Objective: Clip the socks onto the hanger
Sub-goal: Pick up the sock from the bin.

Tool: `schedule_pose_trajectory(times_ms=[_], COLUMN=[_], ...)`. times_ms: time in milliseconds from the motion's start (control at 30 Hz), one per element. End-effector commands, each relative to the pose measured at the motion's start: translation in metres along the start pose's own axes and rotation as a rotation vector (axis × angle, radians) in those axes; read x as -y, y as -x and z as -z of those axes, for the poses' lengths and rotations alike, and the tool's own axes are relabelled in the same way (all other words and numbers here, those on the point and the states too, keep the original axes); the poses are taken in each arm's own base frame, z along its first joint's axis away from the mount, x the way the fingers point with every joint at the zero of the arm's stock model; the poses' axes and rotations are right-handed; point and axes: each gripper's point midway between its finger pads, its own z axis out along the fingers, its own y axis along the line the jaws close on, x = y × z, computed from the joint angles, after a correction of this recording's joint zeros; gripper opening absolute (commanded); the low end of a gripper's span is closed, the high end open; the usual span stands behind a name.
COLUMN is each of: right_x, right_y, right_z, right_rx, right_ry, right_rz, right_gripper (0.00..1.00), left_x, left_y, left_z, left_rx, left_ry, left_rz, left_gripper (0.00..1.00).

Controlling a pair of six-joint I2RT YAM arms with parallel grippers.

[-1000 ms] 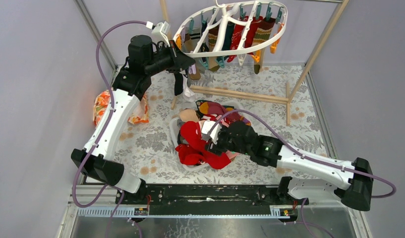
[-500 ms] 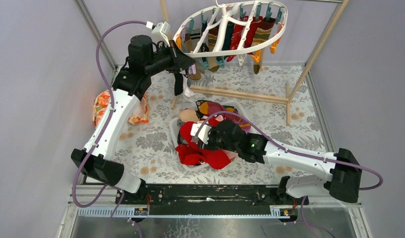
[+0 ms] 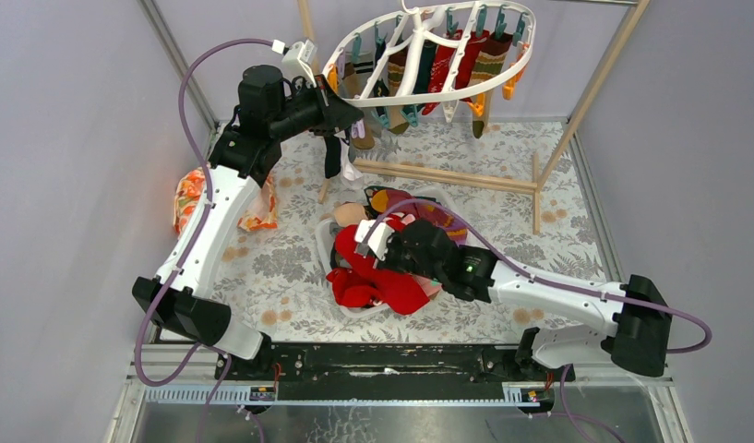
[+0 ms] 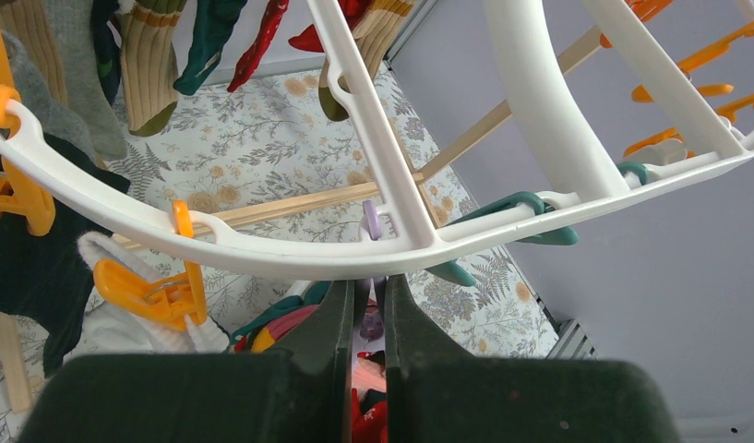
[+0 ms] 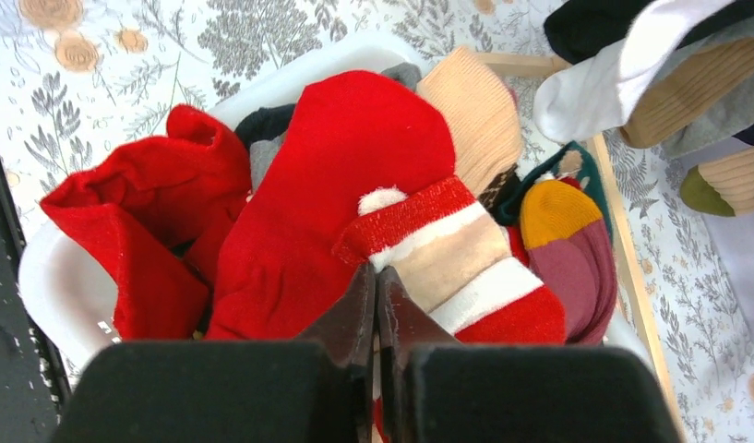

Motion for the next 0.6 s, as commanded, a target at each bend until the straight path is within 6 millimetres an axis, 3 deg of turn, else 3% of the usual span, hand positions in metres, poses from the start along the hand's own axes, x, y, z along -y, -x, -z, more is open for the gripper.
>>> schedule_pose_trajectory(times_ms=[0, 300, 567], right_x=[0.037, 0.08, 0.118], right_y=[0.058, 0.091, 0.105], right_z=[0.027, 0.072, 0.078], right_rx=[0.205, 0.535, 0.741], right_ry=[-0.097, -0.061, -0.201], right_rz=[-0.121, -0.444, -0.621], right_gripper=[0.0, 0.0, 0.0], left_x=[0.008, 0.01, 0.012], left_y=[0.001, 0.002, -0.001], left_z=[0.007, 0.008, 0.004], left_rx=[0.002, 0.001, -0.001], left_ry=[-0.037, -0.045, -0.065], left_rz=[-0.035, -0.036, -0.001], left_gripper=[0.0, 0.0, 0.0])
